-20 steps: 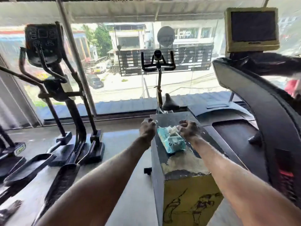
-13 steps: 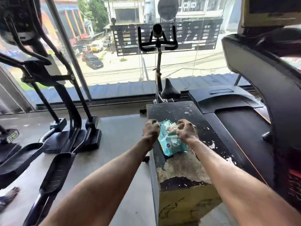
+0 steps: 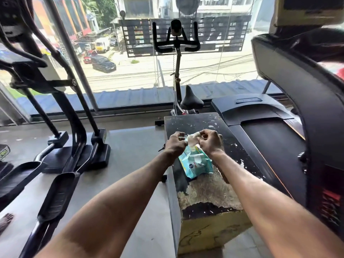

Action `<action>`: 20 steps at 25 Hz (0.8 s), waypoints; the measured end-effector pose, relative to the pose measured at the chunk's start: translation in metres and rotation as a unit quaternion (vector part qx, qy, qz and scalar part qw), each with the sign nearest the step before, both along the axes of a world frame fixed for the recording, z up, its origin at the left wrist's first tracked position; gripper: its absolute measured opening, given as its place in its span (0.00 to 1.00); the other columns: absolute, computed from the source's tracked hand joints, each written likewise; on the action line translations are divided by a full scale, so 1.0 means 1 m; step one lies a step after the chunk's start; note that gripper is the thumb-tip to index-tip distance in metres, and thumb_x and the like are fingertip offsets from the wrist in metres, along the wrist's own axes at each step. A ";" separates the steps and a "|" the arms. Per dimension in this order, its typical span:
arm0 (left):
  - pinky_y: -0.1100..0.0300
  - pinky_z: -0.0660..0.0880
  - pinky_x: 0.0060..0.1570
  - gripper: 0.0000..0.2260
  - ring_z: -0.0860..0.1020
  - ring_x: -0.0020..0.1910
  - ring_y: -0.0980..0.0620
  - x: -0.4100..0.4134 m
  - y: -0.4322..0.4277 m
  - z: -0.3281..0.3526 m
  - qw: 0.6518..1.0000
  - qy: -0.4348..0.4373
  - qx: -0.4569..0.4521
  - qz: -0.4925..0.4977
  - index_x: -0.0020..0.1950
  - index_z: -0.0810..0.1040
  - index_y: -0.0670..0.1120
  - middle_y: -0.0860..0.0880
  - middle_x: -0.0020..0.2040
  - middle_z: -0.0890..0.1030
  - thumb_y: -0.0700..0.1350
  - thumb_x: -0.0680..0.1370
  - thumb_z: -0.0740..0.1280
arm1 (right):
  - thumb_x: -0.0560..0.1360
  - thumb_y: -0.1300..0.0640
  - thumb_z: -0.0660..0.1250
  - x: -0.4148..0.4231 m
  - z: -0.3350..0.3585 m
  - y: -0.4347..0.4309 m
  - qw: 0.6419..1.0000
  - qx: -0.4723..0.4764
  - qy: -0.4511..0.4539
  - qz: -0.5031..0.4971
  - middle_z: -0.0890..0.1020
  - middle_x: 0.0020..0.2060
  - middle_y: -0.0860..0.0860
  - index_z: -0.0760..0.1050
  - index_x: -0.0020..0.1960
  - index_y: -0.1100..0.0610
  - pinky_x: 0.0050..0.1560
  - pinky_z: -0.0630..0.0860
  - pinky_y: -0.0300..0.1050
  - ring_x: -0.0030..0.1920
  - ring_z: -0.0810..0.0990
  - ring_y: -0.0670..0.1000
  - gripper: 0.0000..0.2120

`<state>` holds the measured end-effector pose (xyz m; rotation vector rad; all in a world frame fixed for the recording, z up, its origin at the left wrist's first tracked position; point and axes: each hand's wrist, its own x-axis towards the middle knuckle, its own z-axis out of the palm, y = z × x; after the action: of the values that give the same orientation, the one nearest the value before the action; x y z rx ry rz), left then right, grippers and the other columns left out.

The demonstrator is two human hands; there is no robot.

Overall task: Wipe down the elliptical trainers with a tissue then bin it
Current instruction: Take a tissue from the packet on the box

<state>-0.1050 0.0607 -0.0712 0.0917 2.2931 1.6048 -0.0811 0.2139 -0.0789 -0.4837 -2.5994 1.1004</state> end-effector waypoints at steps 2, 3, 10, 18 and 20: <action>0.52 0.78 0.61 0.22 0.81 0.57 0.45 -0.001 -0.005 0.010 0.999 0.017 0.020 -0.018 0.69 0.74 0.43 0.42 0.60 0.82 0.35 0.76 0.72 | 0.74 0.57 0.72 0.001 0.018 -0.008 0.997 -0.072 0.021 0.030 0.87 0.44 0.51 0.84 0.47 0.53 0.49 0.82 0.48 0.45 0.86 0.54 0.03; 0.55 0.80 0.57 0.24 0.81 0.55 0.45 -0.001 -0.011 0.017 0.999 0.029 0.034 -0.027 0.69 0.74 0.43 0.42 0.59 0.82 0.34 0.75 0.73 | 0.75 0.60 0.72 -0.002 0.023 -0.014 0.990 -0.130 0.028 0.055 0.87 0.43 0.52 0.84 0.46 0.53 0.48 0.83 0.50 0.44 0.86 0.55 0.03; 0.50 0.83 0.39 0.14 0.83 0.39 0.41 0.000 -0.120 0.090 0.984 0.149 0.087 0.031 0.56 0.74 0.43 0.38 0.46 0.83 0.31 0.76 0.73 | 0.76 0.62 0.72 -0.025 0.081 -0.098 0.944 -0.297 0.052 0.136 0.85 0.44 0.59 0.82 0.45 0.56 0.46 0.83 0.55 0.42 0.85 0.59 0.03; 0.56 0.84 0.38 0.06 0.84 0.39 0.44 -0.017 -0.291 0.153 0.980 0.158 0.068 0.103 0.47 0.82 0.42 0.38 0.45 0.85 0.34 0.80 0.67 | 0.75 0.49 0.75 -0.058 0.144 -0.254 0.924 -0.137 0.105 0.340 0.85 0.53 0.48 0.83 0.59 0.55 0.51 0.81 0.45 0.52 0.84 0.47 0.15; 0.57 0.82 0.38 0.08 0.84 0.39 0.44 -0.024 -0.325 0.161 0.977 0.161 0.066 0.123 0.47 0.83 0.43 0.41 0.41 0.85 0.35 0.80 0.65 | 0.75 0.53 0.76 -0.068 0.154 -0.294 0.920 -0.055 0.162 0.354 0.87 0.46 0.50 0.86 0.52 0.57 0.47 0.79 0.43 0.46 0.84 0.47 0.10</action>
<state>-0.1288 -0.2642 0.0895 0.1125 2.5157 1.9952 -0.1494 -0.0803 0.0754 0.6350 -2.4497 1.3813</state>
